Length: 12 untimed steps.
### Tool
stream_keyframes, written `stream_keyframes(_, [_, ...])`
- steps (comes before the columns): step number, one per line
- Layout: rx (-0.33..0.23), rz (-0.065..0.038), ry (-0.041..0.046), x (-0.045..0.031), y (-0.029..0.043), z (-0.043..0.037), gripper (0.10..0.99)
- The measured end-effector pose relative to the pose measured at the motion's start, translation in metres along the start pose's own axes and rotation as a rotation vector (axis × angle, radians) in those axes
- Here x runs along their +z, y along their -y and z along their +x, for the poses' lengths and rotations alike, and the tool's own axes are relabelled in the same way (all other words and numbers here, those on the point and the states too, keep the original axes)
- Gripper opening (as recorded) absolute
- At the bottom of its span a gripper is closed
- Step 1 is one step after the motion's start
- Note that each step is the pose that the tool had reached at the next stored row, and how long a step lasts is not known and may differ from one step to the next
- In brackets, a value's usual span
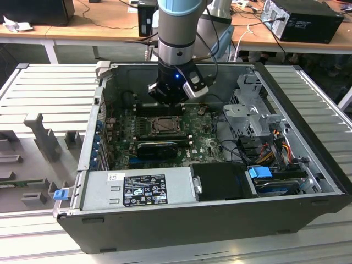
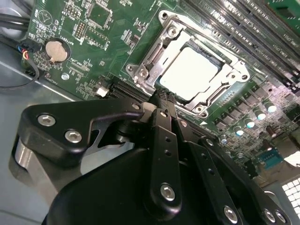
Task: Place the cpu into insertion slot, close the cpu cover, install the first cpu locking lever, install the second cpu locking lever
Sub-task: 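Install the second cpu locking lever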
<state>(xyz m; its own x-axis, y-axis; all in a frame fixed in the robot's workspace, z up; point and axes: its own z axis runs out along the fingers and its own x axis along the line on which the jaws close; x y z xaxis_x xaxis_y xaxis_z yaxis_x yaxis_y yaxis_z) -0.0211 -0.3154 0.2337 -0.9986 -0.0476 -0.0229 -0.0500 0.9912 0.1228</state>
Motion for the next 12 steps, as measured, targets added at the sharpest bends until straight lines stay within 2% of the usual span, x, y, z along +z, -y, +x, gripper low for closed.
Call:
stream_keyframes(2, [0.000, 0.000, 0.0000, -0.0005, 0.0040, 0.0002, 0.106])
stream_keyframes(6, [0.000, 0.000, 0.0001, -0.0060, 0.0040, 0.0001, 0.106])
stream_keyframes(12, [0.000, -0.001, 0.0000, -0.0076, 0.0168, 0.0007, 0.106])
